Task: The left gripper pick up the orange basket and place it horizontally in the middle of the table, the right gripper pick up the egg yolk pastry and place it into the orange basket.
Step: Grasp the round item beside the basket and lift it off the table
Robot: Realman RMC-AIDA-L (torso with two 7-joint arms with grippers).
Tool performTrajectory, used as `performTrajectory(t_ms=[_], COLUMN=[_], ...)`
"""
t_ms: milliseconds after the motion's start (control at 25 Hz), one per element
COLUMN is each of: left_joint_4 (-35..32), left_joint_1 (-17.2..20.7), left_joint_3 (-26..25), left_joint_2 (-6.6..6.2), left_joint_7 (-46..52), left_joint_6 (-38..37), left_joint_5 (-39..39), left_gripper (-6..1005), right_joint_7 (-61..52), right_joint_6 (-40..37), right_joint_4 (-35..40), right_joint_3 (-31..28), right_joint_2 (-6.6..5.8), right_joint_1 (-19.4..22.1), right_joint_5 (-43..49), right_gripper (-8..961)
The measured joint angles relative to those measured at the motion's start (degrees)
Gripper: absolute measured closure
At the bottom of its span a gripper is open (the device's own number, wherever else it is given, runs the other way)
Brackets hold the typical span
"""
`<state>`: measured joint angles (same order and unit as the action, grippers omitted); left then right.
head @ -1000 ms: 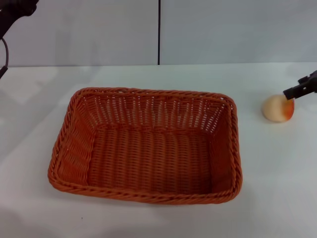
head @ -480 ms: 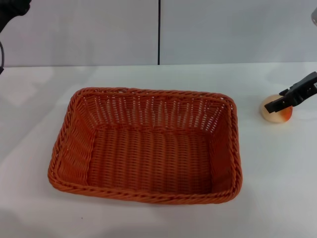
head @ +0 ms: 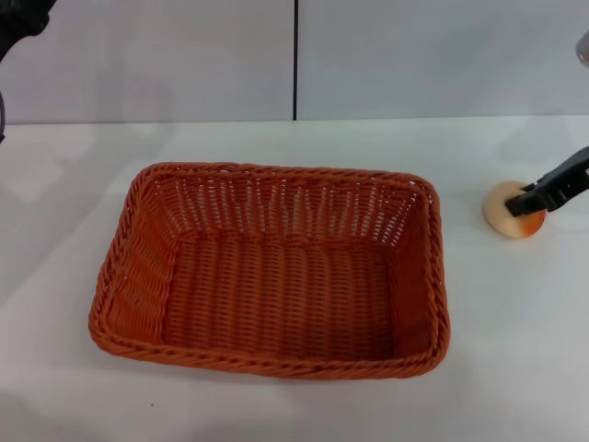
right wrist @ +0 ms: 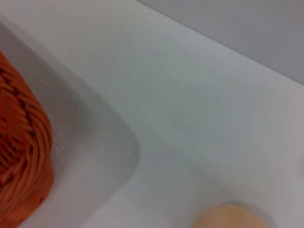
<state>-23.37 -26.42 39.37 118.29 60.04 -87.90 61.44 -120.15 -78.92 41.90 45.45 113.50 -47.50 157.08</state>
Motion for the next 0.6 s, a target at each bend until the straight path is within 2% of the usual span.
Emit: performTrajectory(t_ms=[480, 600], left_joint_4=[0.3, 0.3], left_joint_1=[0.5, 0.5], left_joint_3=[-0.2, -0.2], left_joint_2=[-0.05, -0.03], left_joint_7=[0.1, 0.1], left_joint_6=[-0.8, -1.0], left_joint_5=[0.0, 0.0], left_gripper=[383, 383], right_joint_7=[0.0, 0.0], right_joint_6=[-0.1, -0.8], right_joint_4=[4.9, 7.7], right_joint_3=[-0.6, -0.6], right_joint_2=[0.46, 0.5], right_joint_1=[2.6, 4.0], right_joint_5=[-1.4, -4.6], right_gripper=[826, 859])
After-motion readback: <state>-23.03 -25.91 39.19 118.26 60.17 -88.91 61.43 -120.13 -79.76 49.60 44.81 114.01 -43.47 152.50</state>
